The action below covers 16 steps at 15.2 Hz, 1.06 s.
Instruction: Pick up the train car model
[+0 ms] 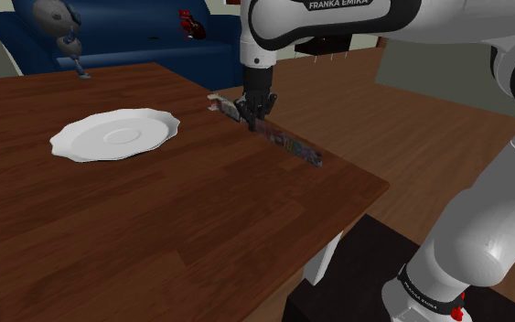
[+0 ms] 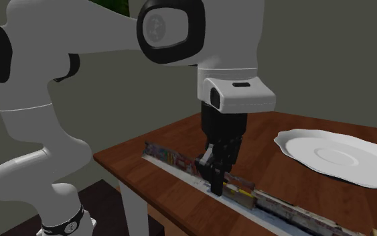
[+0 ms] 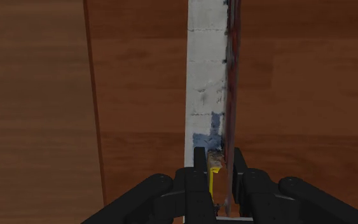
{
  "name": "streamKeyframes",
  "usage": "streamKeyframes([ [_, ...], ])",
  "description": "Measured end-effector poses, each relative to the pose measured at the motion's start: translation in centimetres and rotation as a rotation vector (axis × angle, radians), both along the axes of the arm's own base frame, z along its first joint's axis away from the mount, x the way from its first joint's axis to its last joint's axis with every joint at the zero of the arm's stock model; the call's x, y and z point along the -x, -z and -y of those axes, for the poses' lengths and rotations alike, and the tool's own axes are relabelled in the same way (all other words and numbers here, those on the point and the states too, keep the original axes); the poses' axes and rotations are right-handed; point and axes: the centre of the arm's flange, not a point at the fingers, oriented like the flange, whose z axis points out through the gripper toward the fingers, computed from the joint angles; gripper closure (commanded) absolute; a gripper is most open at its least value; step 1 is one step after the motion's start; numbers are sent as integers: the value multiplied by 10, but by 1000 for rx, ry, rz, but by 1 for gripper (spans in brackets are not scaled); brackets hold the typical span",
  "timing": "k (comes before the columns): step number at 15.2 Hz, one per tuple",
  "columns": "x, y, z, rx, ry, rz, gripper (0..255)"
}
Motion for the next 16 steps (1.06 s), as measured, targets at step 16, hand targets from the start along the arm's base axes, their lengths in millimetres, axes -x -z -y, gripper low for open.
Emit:
streamKeyframes([
  [16,0,-77,0,0,-1,0,255],
])
